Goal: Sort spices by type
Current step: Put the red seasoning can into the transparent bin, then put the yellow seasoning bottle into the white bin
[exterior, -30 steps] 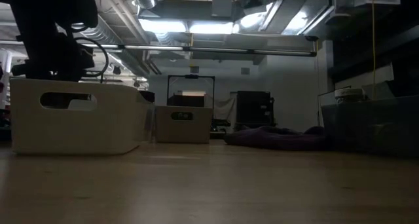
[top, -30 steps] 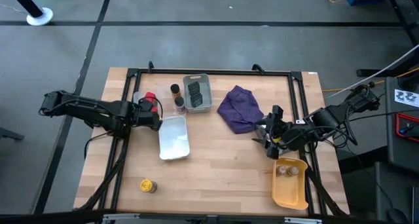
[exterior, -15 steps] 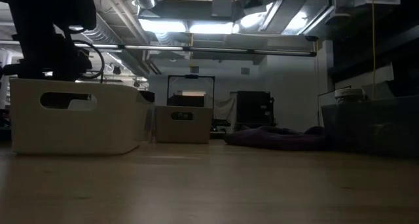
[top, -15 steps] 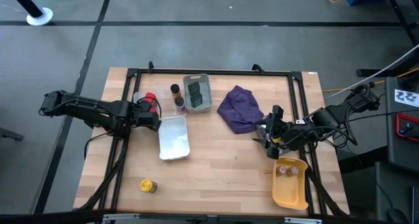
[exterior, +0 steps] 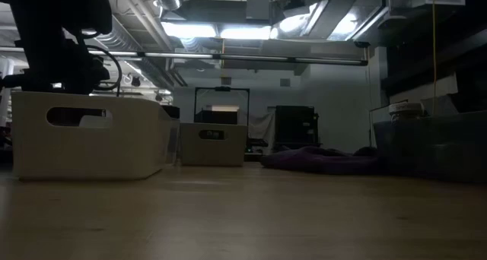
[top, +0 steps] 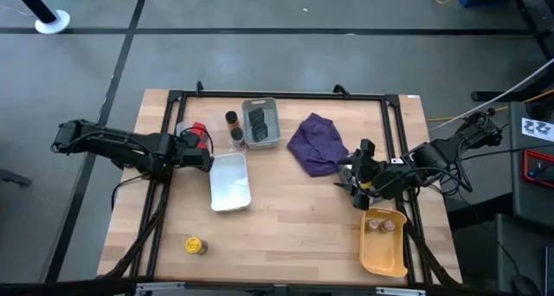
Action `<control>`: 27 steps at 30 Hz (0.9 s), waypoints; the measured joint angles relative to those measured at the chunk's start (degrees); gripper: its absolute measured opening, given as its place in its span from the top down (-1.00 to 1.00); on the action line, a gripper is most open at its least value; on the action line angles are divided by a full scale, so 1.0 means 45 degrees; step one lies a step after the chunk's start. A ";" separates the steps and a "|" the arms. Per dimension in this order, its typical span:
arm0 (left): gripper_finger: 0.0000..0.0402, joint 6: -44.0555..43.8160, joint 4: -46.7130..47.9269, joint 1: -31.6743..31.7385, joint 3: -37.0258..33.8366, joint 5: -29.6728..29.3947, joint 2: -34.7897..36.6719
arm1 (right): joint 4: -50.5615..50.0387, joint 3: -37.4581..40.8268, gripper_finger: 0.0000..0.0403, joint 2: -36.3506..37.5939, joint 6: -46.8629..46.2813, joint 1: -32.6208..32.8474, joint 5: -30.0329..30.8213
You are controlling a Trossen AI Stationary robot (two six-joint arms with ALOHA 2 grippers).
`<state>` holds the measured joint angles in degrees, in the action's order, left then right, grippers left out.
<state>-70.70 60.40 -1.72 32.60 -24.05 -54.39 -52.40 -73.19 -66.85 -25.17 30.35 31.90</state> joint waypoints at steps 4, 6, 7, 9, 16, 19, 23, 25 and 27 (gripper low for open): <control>-0.19 -0.0193 0.0015 0.0000 0.0066 -0.0070 0.0000 | -0.0004 0.0000 -0.43 0.0000 0.0000 0.0000 0.0000; -0.19 -0.0491 -0.0002 0.0000 0.0205 -0.0104 0.0005 | 0.0000 0.0000 -0.43 0.0000 -0.0001 0.0000 0.0000; -0.19 -0.0557 0.0010 0.0000 0.0234 -0.0114 0.0005 | -0.0005 0.0000 -0.43 0.0000 0.0000 0.0000 0.0000; -0.19 -0.0635 0.0010 0.0000 0.0252 -0.0114 0.0005 | -0.0005 0.0000 -0.43 0.0000 -0.0001 0.0000 0.0000; -0.19 -0.0709 0.0034 0.0000 0.0253 -0.0133 0.0005 | -0.0015 0.0000 -0.43 0.0000 -0.0001 0.0000 0.0000; -0.19 -0.0733 0.0039 0.0000 0.0257 -0.0138 0.0008 | -0.0015 0.0000 -0.43 0.0000 -0.0001 0.0000 0.0000; -0.19 -0.0737 0.0044 0.0000 0.0257 -0.0144 0.0236 | -0.0015 0.0000 -0.43 0.0000 -0.0001 0.0000 0.0000; -0.19 -0.0813 0.0039 0.0000 0.0257 -0.0169 0.0439 | -0.0018 0.0000 -0.43 0.0000 -0.0001 0.0000 0.0000; -0.19 -0.0855 0.0034 0.0000 0.0257 -0.0224 0.0641 | -0.0015 0.0000 -0.43 0.0000 -0.0001 0.0000 0.0000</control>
<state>-74.54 60.55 -1.72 33.76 -25.05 -51.51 -52.47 -73.19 -66.85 -25.17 30.35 31.90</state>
